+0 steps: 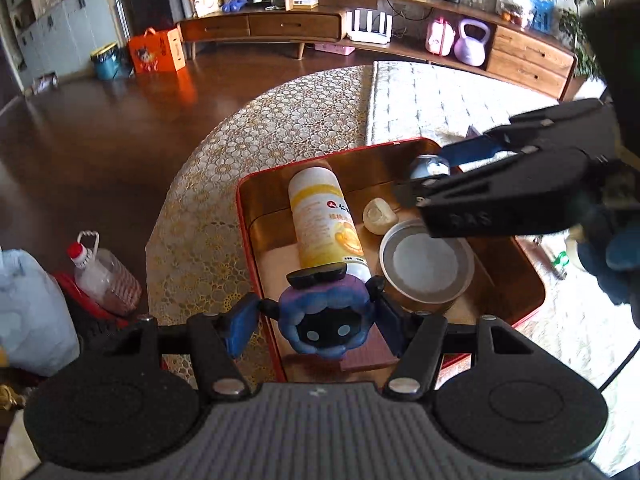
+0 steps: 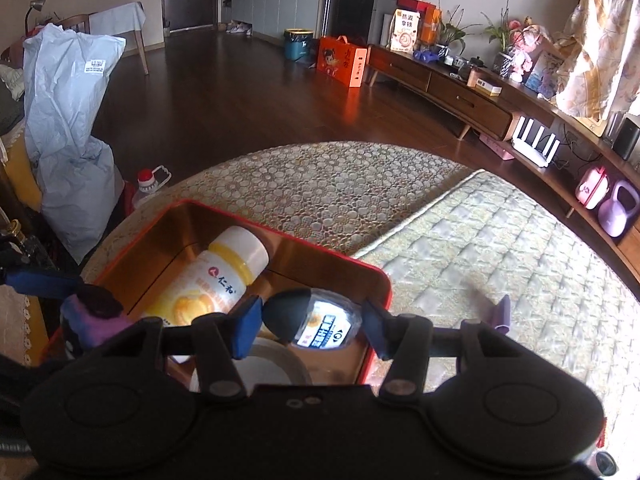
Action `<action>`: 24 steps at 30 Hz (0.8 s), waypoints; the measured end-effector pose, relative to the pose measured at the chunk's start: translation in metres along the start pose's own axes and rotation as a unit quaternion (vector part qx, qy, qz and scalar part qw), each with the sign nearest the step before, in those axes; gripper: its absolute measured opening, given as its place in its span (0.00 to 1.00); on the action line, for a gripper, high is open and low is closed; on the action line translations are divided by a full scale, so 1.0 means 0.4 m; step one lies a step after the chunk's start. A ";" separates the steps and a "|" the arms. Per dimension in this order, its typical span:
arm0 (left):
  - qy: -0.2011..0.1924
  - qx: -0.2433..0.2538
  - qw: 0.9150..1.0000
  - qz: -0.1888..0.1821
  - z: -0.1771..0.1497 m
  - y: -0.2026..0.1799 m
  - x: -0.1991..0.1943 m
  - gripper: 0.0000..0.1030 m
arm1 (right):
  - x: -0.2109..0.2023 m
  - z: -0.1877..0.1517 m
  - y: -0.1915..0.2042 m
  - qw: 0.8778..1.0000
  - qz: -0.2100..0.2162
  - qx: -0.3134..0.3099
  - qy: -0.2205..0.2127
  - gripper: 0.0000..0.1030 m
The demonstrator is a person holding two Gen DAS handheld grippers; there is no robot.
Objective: Organize rigid objects
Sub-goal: 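Carry the piggy toy and black-and-clear bottle into the red box and open both grippers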
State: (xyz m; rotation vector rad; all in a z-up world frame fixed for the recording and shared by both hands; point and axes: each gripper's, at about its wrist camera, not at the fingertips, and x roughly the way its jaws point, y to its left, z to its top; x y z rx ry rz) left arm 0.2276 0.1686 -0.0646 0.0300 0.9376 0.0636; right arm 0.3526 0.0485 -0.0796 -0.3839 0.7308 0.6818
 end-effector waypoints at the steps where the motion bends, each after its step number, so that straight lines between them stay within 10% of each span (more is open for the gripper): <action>1: -0.003 0.009 1.000 0.006 0.000 -0.007 0.001 0.61 | 0.006 -0.001 0.000 1.000 0.002 0.001 0.001 0.52; 24: 0.002 0.032 0.999 0.034 -0.019 -0.030 0.019 0.63 | -0.029 -0.038 0.001 1.000 0.023 0.018 -0.004 0.61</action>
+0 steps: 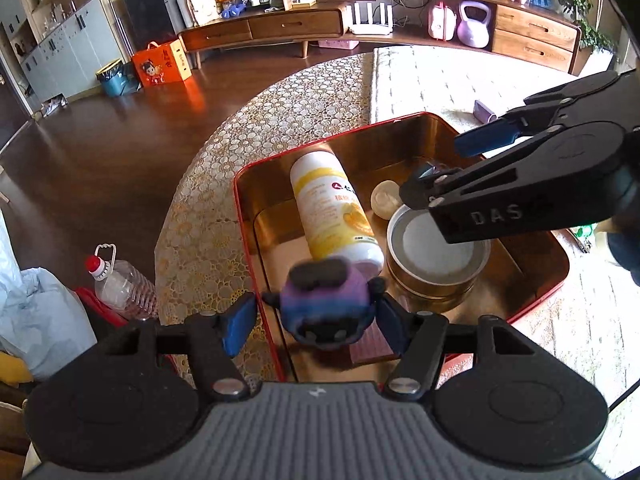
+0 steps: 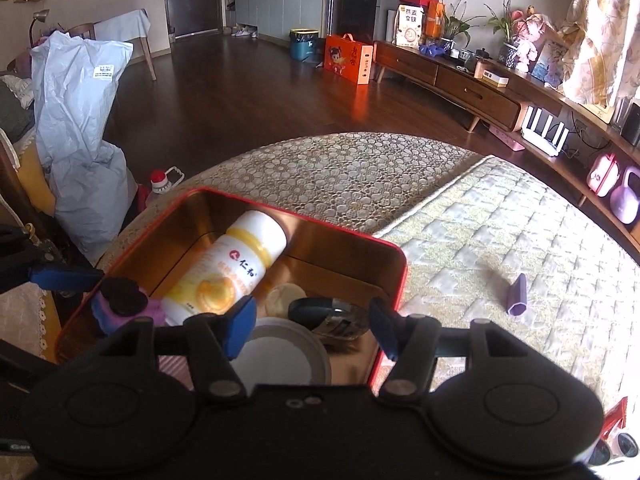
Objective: Organize rigid objects
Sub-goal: 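Carry the piggy toy and black-and-clear bottle into the red box and open both grippers, then withdraw both grippers from the red box toward the remaining items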
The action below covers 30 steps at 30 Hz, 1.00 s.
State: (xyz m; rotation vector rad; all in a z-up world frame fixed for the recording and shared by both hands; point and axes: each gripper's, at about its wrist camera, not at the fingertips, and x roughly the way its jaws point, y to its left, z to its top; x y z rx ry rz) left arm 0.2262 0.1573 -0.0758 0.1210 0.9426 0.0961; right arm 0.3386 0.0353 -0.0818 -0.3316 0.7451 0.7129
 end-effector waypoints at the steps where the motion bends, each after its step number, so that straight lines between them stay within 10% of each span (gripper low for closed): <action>1: 0.000 0.000 1.000 0.000 0.000 -0.001 -0.002 0.63 | -0.006 -0.002 -0.001 1.000 0.002 0.001 -0.001 0.61; 30: -0.052 -0.057 0.997 -0.031 -0.023 -0.045 -0.173 0.78 | -0.328 -0.121 -0.028 0.997 0.027 0.025 -0.062 0.83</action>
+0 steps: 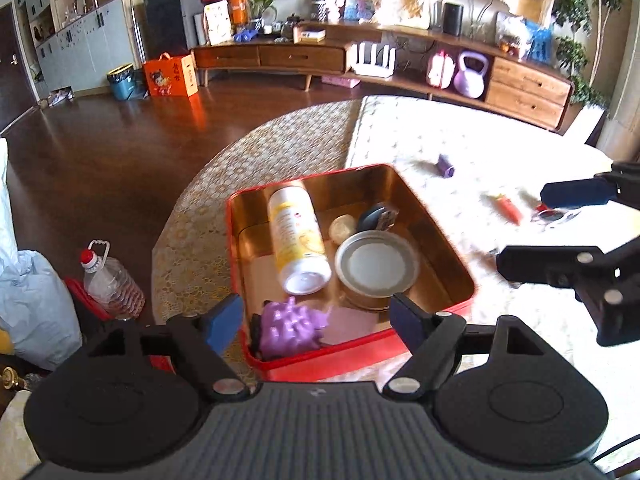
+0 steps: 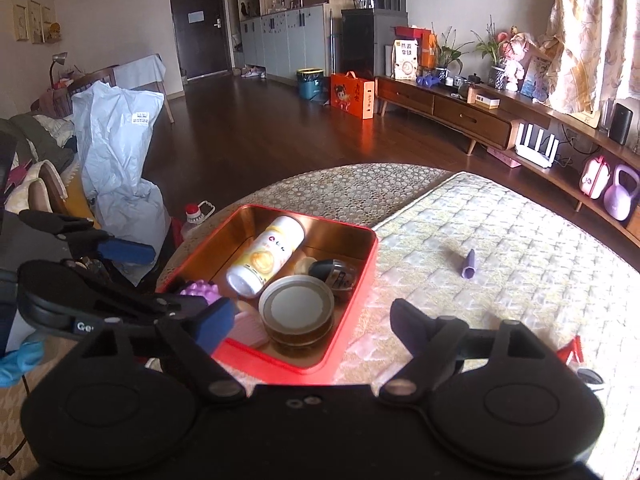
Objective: Organize rigid objects
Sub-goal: 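Withdraw both grippers from the red box toward the remaining items, then grasp the green plastic piece with the left gripper while the right grasps the pink bottle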
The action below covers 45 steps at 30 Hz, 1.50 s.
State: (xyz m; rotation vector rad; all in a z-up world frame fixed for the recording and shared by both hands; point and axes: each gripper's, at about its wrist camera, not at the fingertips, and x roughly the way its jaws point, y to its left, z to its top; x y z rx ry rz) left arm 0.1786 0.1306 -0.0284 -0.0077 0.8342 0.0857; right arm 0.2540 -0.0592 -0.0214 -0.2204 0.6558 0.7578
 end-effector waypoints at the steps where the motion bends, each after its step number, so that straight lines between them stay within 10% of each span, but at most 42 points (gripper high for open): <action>1: -0.002 0.001 1.000 -0.003 0.000 -0.009 -0.005 0.78 | -0.011 -0.005 -0.005 1.000 -0.001 0.002 -0.003 0.84; 8: -0.010 0.000 1.000 -0.022 -0.009 -0.065 -0.022 0.78 | -0.098 -0.062 -0.063 0.999 -0.019 0.019 -0.019 1.00; 25: -0.033 -0.009 0.998 -0.055 -0.014 -0.264 0.025 0.80 | -0.190 -0.232 -0.291 0.990 -0.093 0.104 0.000 1.00; 45: -0.056 0.021 0.998 -0.033 -0.067 -0.508 0.147 0.80 | -0.073 -0.161 -0.400 0.992 -0.083 0.094 0.006 1.00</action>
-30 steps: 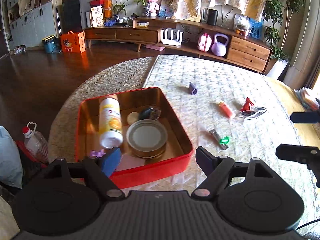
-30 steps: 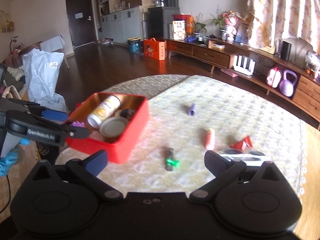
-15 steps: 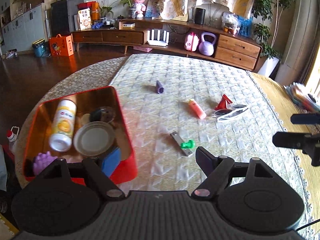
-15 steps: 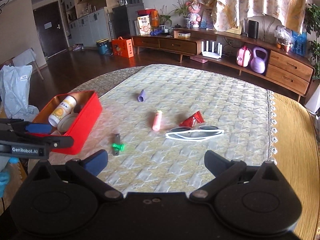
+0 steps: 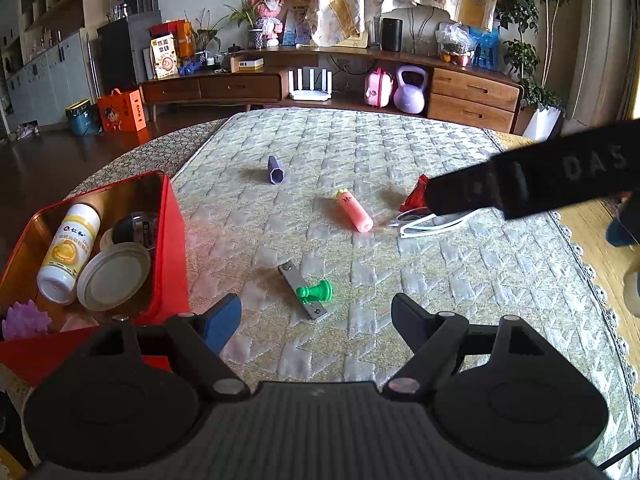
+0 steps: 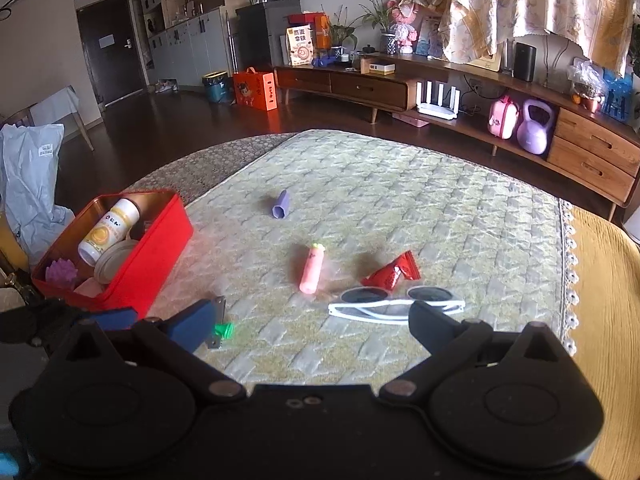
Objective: Organize rigid objects
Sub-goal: 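Grasp the green plastic piece with the left gripper while the right grasps the pink bottle, then carry the green piece and pink bottle over the red box with both grippers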
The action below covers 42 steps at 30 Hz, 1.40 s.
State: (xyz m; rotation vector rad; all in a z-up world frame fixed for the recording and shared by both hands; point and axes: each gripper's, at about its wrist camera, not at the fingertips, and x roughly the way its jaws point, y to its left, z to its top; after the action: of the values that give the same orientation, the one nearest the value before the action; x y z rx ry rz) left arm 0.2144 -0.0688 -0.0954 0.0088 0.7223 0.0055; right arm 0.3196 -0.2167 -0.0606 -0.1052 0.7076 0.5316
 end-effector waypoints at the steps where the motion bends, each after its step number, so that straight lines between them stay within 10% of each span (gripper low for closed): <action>1: -0.002 -0.003 1.000 0.004 -0.002 -0.005 0.005 0.80 | 0.013 0.010 0.001 1.000 0.001 -0.003 0.001 1.00; 19: -0.002 -0.017 0.999 0.035 -0.014 -0.020 0.130 0.79 | 0.276 0.096 0.008 0.999 0.012 -0.023 0.046 0.78; 42: -0.025 0.030 0.998 0.052 -0.027 -0.043 0.142 0.28 | 0.361 0.076 -0.006 0.997 0.006 -0.009 0.076 0.22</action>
State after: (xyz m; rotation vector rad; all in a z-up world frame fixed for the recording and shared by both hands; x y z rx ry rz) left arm 0.2500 -0.0855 -0.1410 0.1045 0.6715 0.0833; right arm 0.4303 -0.1486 -0.1305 -0.1593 0.8528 0.5444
